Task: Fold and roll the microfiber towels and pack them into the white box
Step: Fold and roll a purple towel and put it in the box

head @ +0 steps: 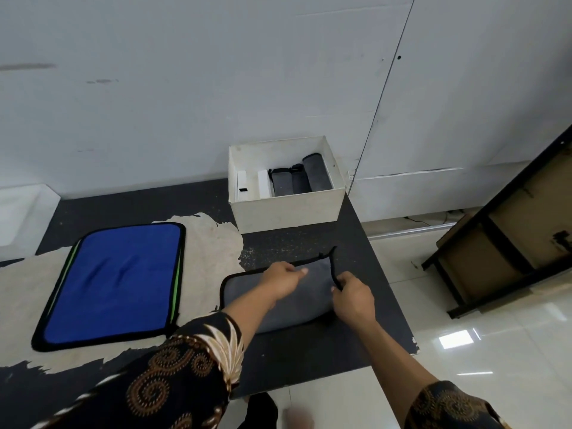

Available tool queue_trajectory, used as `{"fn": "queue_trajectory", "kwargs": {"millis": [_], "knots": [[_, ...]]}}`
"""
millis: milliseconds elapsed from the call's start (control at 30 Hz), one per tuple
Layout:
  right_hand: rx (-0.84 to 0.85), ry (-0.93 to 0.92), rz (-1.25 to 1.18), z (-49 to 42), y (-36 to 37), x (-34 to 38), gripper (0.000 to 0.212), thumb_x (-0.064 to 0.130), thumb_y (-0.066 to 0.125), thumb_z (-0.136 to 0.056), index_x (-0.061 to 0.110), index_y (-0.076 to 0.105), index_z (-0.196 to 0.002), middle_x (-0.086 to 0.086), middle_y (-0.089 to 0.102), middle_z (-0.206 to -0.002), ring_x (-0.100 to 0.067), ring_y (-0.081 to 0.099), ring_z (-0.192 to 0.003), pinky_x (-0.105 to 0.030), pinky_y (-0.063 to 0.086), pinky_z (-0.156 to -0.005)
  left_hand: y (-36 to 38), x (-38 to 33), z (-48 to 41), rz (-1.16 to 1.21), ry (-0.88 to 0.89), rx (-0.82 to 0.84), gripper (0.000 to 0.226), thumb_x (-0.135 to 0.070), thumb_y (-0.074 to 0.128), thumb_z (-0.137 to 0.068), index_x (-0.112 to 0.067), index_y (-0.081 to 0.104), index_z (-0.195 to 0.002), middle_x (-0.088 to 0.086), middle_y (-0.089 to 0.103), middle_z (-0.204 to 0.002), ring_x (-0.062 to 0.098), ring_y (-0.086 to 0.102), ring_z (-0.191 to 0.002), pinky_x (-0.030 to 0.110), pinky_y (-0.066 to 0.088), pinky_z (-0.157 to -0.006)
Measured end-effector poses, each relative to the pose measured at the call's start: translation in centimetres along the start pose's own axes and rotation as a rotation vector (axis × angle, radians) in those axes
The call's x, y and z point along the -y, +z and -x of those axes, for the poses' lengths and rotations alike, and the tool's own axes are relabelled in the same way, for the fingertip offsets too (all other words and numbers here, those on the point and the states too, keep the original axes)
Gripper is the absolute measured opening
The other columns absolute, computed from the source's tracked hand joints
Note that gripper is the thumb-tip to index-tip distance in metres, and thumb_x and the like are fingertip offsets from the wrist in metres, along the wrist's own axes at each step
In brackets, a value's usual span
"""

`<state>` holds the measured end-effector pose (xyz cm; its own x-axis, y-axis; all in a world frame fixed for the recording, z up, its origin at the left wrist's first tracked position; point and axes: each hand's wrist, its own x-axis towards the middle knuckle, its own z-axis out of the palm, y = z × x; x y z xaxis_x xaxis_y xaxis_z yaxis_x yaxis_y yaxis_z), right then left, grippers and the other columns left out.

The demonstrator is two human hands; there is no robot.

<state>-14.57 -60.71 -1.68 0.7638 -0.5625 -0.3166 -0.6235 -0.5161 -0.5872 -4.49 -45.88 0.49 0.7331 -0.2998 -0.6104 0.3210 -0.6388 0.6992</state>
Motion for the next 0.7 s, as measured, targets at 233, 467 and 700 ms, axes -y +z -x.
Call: {"fn": "queue_trajectory", "kwargs": {"millis": [233, 467, 700], "knots": [[-0.084, -0.432, 0.069, 2.8, 1.1, 2.6, 0.022, 0.018, 0.057, -0.09, 0.025, 0.065, -0.11, 0.001, 0.063, -0.098, -0.02, 0.062, -0.086, -0.034, 0.048, -0.069, 1.5, -2.9, -0.4, 0.348, -0.195, 0.132, 0.061, -0.057, 0.078, -0.071, -0.008, 0.066, -0.105, 0.009, 0.072, -0.098, 0.025, 0.07, -0.089, 0.037, 0.059, -0.08], [-0.138, -0.429, 0.091, 4.3, 3.3, 2.9, 0.04, 0.035, 0.074, -0.078, 0.024, 0.053, -0.111, 0.006, 0.054, -0.105, -0.013, 0.051, -0.096, -0.029, 0.051, -0.072, 0.0, -1.4, -1.0, 0.232, -0.112, -0.156, 0.01, -0.01, 0.069, -0.083, -0.005, 0.07, -0.092, 0.014, 0.069, -0.092, 0.026, 0.065, -0.087, 0.036, 0.056, -0.079], [0.044, -0.257, 0.113, 4.4, 5.8, 3.6, 0.043, 0.014, 0.07, -0.08, 0.022, 0.045, -0.115, 0.0, 0.048, -0.117, -0.021, 0.059, -0.096, -0.033, 0.053, -0.078, -4.7, 3.0, 0.7, 0.232, -0.034, -0.273, 0.012, -0.014, 0.061, -0.094, -0.02, 0.066, -0.085, 0.005, 0.069, -0.097, 0.021, 0.063, -0.091, 0.033, 0.053, -0.083]]}}
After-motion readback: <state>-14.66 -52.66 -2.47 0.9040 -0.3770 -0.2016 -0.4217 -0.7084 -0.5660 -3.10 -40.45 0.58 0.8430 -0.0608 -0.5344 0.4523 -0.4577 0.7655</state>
